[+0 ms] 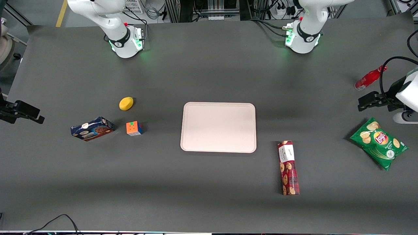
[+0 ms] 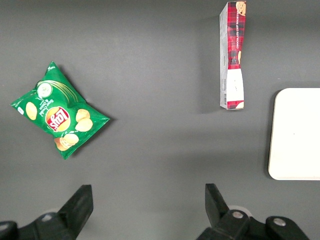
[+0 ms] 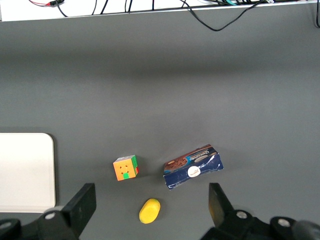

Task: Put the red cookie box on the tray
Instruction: 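Move the left gripper down over the red plaid shortbread box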

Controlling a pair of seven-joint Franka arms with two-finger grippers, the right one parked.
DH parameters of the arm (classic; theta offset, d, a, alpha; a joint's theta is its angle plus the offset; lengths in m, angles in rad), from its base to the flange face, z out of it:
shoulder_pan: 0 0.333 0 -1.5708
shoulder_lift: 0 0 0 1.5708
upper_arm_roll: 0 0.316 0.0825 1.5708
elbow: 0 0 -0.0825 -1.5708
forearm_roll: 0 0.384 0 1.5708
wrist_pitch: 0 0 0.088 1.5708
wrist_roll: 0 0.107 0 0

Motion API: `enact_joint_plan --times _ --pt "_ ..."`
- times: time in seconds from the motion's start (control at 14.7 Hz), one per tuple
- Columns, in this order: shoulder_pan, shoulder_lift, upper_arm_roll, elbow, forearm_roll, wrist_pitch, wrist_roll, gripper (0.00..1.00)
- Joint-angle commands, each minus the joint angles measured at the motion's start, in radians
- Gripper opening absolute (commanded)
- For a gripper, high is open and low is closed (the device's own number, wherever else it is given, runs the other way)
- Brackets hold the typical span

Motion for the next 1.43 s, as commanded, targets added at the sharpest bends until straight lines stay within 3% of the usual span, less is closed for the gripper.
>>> enact_joint_plan --times 0.0,0.34,0.54,0.75,0.95,1.36 --pt "-0.011 0.001 0.004 0.014 -0.008 -0.013 0.017 1.00" --pt "-0.032 0.015 0.003 0.015 -0.006 -0.018 0.024 1.00" --pt "-0.044 0.086 -0.012 0.021 -0.017 0.019 0.012 1.00" --pt "-0.089 0.191 -0.023 0.021 -0.021 0.168 0.001 1.00" --pt "-0.093 0.305 -0.049 0.021 -0.081 0.278 -0.075 1.00" --pt "-0.161 0.480 -0.057 0.023 -0.075 0.563 -0.143 1.00"
